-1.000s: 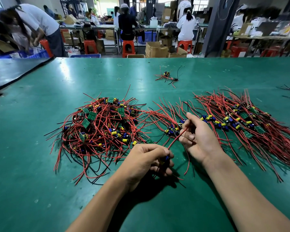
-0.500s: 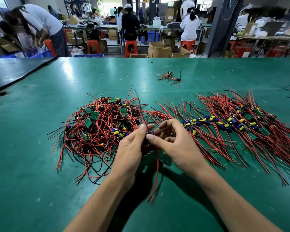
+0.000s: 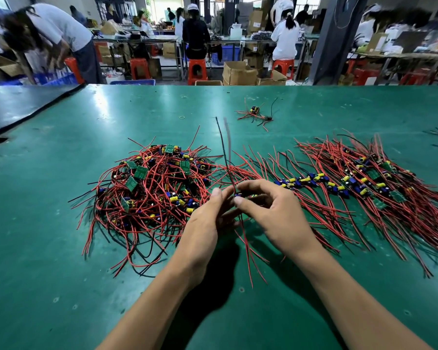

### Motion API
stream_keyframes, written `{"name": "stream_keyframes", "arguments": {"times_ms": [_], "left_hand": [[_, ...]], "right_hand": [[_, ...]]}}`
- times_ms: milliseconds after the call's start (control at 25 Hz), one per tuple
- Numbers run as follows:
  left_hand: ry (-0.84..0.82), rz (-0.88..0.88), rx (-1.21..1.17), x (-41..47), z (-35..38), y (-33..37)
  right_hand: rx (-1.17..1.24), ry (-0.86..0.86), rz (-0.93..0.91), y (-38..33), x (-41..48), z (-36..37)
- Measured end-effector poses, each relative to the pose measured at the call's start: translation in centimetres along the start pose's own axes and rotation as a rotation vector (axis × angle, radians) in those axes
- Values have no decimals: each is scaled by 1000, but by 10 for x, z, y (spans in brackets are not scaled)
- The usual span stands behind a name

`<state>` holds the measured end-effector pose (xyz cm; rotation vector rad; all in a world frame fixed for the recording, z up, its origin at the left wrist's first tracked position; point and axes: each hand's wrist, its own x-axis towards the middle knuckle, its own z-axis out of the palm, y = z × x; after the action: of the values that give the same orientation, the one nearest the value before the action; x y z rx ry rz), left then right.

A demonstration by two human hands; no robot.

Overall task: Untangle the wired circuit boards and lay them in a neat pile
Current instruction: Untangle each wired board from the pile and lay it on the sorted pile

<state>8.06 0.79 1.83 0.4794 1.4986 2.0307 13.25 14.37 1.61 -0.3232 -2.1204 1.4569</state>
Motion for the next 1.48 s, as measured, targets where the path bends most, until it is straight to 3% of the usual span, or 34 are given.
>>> {"name": "stream_keyframes", "arguments": {"times_ms": [200, 360, 480, 640, 800, 880, 1040, 1240, 1480], "left_hand": [[306, 316, 766, 9, -14, -13], [211, 380, 1033, 12, -17, -17], [152, 366, 1156, 13, -18, -19], [158, 338, 1193, 11, -16, -20], [173, 352, 1226, 12, -16, -20], [174, 370, 1180, 13, -16, -20], [202, 414, 1073, 12, -16, -22], [215, 443, 903, 13, -18, -22], [224, 599, 817, 7, -14, -17]], "right_hand": [[24, 226, 211, 7, 18, -33], [-509, 339, 147, 18, 20, -48], [-507, 368, -48, 13, 15, -35], [-563, 326, -218, 14, 8, -20], [-798, 125, -84, 23, 9, -20], [-879, 128, -57, 26, 8, -23], [-885, 166, -40, 28, 9, -26], [-957, -66, 117, 37, 15, -34], [-882, 104, 122, 38, 17, -38]]}}
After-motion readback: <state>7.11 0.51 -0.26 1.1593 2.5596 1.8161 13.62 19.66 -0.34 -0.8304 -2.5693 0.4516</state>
